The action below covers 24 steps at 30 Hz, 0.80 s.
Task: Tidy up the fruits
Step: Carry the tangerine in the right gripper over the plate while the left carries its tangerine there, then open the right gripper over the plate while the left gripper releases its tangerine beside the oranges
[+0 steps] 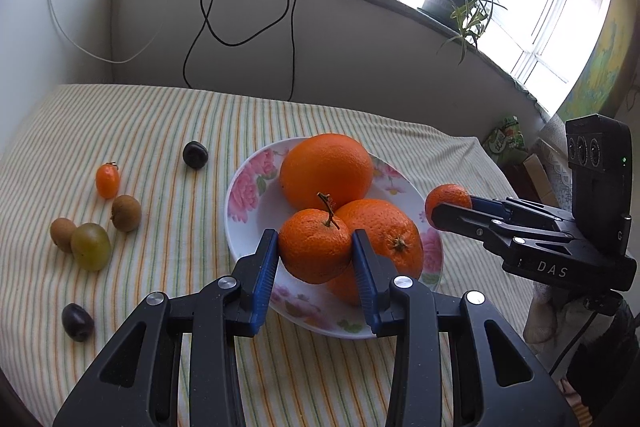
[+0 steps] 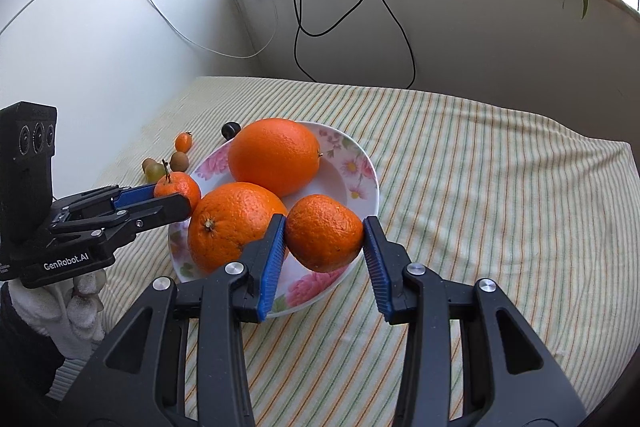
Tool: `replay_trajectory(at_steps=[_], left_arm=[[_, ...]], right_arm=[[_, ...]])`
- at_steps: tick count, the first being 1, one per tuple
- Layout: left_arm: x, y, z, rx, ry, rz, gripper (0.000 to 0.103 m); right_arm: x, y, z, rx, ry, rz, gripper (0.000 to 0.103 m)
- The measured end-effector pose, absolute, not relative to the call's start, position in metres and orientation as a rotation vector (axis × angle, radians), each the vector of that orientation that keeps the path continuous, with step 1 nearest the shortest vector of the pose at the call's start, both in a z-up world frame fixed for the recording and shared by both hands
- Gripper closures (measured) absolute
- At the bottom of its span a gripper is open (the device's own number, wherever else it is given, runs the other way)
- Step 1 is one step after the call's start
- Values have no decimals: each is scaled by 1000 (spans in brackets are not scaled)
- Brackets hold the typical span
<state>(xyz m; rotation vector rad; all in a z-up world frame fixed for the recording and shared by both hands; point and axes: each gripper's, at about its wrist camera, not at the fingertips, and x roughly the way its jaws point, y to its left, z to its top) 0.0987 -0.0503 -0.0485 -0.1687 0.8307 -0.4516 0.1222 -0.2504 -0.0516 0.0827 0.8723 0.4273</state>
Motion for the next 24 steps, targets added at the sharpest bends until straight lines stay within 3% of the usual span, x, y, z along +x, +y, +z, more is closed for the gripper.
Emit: replay_trajectory(at_steps=[14,15,16,18,24], left_arm=[[102,-52,-48,-145,833,-434,67],[102,-51,-49,-146,836,-427,62],[103,-50,-48,-152,834,-425,57],[102,-48,-47,-163,826,-422,51],[101,-46,-43,-157,813,-416,51]], right_arm=[[127,-245,-55,75,884,425,62],[128,-245,-56,71,885,421,58],[128,-244,-55,69,881,420,45],[126,-244,-51,64,857,414,32],[122,-244,-41,56,830,415,31]])
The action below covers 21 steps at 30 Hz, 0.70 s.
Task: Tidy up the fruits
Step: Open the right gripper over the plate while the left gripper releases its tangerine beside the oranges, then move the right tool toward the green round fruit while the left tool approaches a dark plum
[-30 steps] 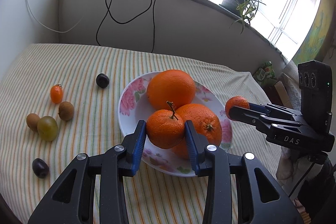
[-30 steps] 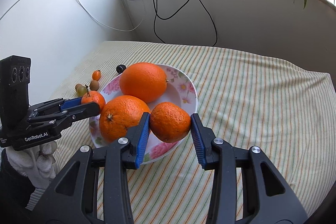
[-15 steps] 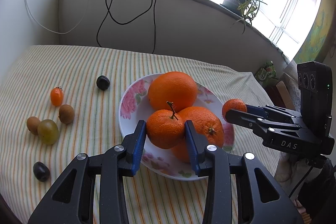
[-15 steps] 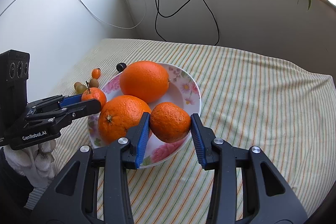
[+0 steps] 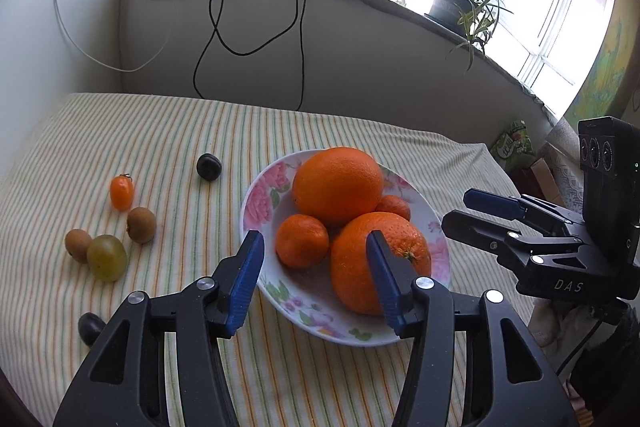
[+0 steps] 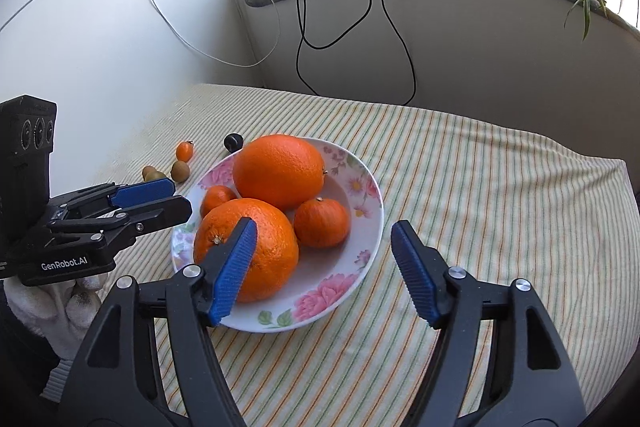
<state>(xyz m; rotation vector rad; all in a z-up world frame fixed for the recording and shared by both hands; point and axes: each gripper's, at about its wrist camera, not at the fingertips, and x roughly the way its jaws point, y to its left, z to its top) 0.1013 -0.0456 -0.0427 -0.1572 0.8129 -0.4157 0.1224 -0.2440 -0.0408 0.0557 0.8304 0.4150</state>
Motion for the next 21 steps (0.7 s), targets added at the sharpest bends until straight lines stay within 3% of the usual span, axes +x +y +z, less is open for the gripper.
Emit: replay_trajectory(at_steps=[21], left_arm=[[88,-28,-31,-157,779,-400,51]], right_arm=[[99,-220,-21,10,785,425,31]])
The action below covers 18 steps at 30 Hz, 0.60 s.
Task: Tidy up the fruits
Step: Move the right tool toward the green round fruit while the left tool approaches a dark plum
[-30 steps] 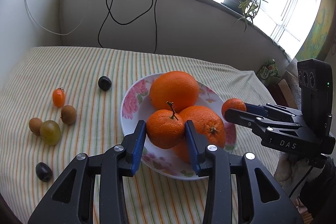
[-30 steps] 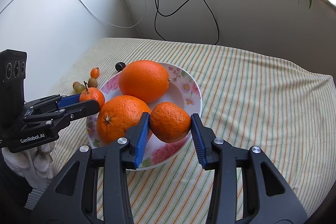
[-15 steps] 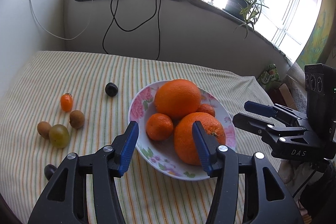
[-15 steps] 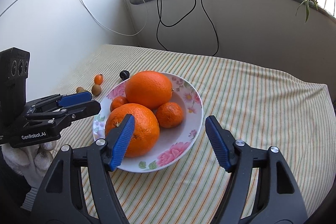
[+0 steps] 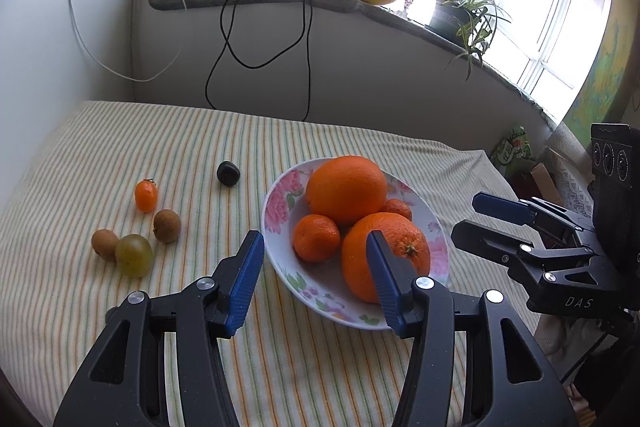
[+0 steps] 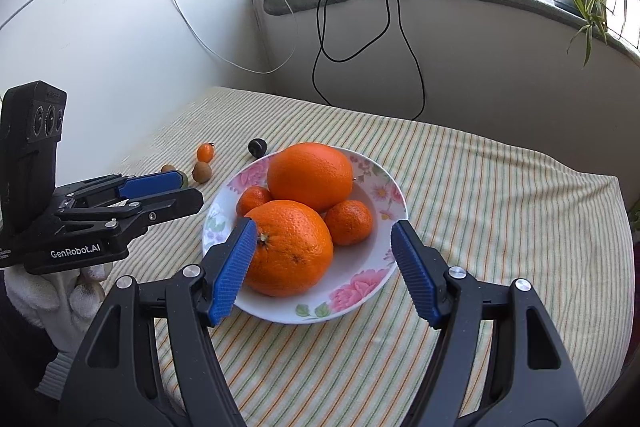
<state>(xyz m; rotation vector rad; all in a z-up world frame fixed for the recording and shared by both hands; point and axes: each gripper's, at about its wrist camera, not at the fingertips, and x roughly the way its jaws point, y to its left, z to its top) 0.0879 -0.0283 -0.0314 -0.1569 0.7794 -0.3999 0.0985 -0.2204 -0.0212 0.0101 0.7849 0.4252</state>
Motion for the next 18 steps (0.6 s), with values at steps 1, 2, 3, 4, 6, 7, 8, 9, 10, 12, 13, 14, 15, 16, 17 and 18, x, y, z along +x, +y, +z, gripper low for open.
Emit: replay_trajectory(at_steps=[1,2,3,4,6,7,8,9,10,12,13,14,15,16,17,18], left_arm=[[87,-27,-31,-157,777,-397,51],[86,-25,-30,-157,775,-394,51],[86,-23,-30,-158,773,-392,51],[85,-21,-30,-159,772,-390,51],[84,-16,-30,-160,771,-385,51],[83,-14,-30,-160,771,-382,51],[83,-11,-30,-161,770,-380,51],[82,-9,-31,-162,769,-377,51],[81,-6,-31,-162,768,-373,51],[80,1,-33,-164,768,-360,51],[80,4,-34,-167,769,-354,51],[80,7,-35,-170,771,-349,51],[80,10,-36,-172,772,-344,51],[79,13,-36,-172,773,-338,51],[78,16,-37,-171,773,-333,51],[77,19,-38,-169,774,-325,51]], right_arm=[[98,-218,-20,6,782,429,31],[96,-215,-19,1,779,432,31],[94,-213,-17,-6,775,434,31],[93,-210,-16,-12,771,437,31],[90,-204,-15,-22,764,442,31],[88,-201,-14,-25,762,447,31],[87,-199,-13,-27,760,453,31],[85,-195,-13,-30,759,458,31],[84,-192,-12,-33,759,463,31],[82,-185,-11,-41,755,473,31],[81,-181,-11,-45,752,478,31],[80,-178,-10,-48,750,482,31],[79,-174,-10,-52,748,487,31],[78,-170,-10,-55,747,491,31],[77,-166,-10,-57,745,496,31],[75,-163,-10,-60,743,502,31]])
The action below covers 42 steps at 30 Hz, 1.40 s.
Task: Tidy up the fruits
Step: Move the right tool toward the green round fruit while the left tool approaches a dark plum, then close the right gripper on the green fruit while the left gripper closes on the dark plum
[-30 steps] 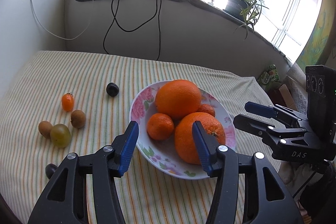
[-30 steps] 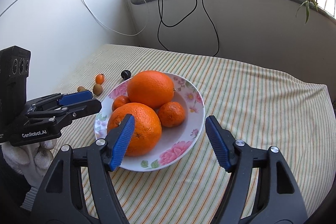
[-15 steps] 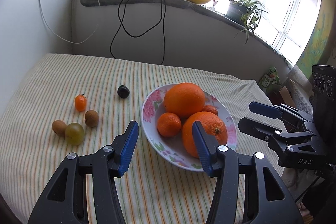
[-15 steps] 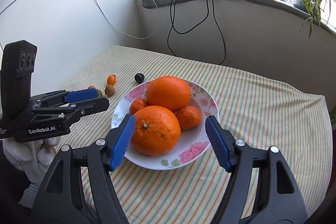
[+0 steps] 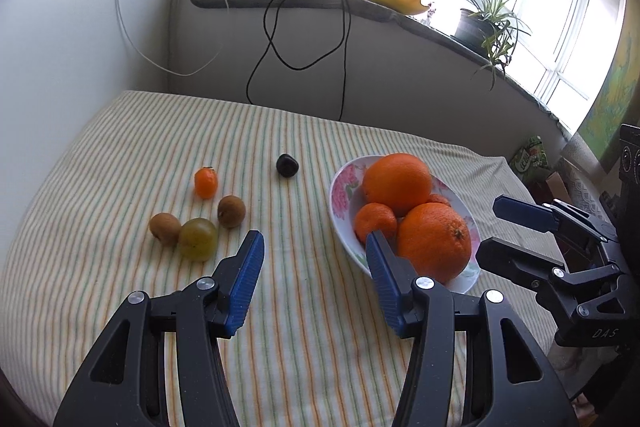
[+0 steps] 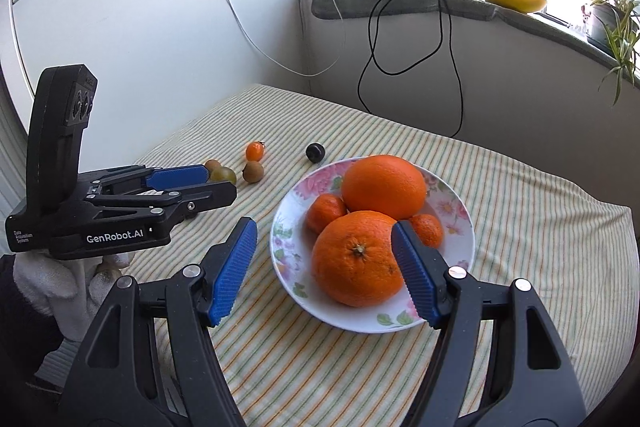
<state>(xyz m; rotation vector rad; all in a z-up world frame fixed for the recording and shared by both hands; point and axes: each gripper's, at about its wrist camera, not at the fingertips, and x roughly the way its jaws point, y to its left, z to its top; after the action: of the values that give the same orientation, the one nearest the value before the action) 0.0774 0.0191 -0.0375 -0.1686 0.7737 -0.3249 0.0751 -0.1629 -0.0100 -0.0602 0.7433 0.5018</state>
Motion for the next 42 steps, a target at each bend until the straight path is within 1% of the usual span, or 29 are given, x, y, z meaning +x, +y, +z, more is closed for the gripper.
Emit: replay_trajectory(at_steps=[3,5,6,19,28,30,39,41,42], left_arm=[[76,32,-39,-178,772,-303,50],[76,44,-41,-191,778,-283,46],[77,49,-42,-200,780,-273,45],[71,108,-51,-245,782,-203,45],[56,124,-64,-271,800,-234,46],[52,123,-68,-263,804,-244,49],[48,108,-85,-233,825,-291,54],[49,103,-87,-223,827,-301,56],[50,101,-88,-221,830,-307,57]], right_arm=[[72,-151,-10,-72,737,518,31],[70,-143,-10,-81,736,529,31],[69,-139,-11,-84,736,534,31],[56,-87,-22,-148,758,623,31],[58,-54,-34,-152,801,704,31],[64,-51,-33,-141,811,713,31],[98,-36,-35,-68,891,705,31],[104,-29,-37,-70,900,701,34],[106,-27,-39,-68,909,698,38]])
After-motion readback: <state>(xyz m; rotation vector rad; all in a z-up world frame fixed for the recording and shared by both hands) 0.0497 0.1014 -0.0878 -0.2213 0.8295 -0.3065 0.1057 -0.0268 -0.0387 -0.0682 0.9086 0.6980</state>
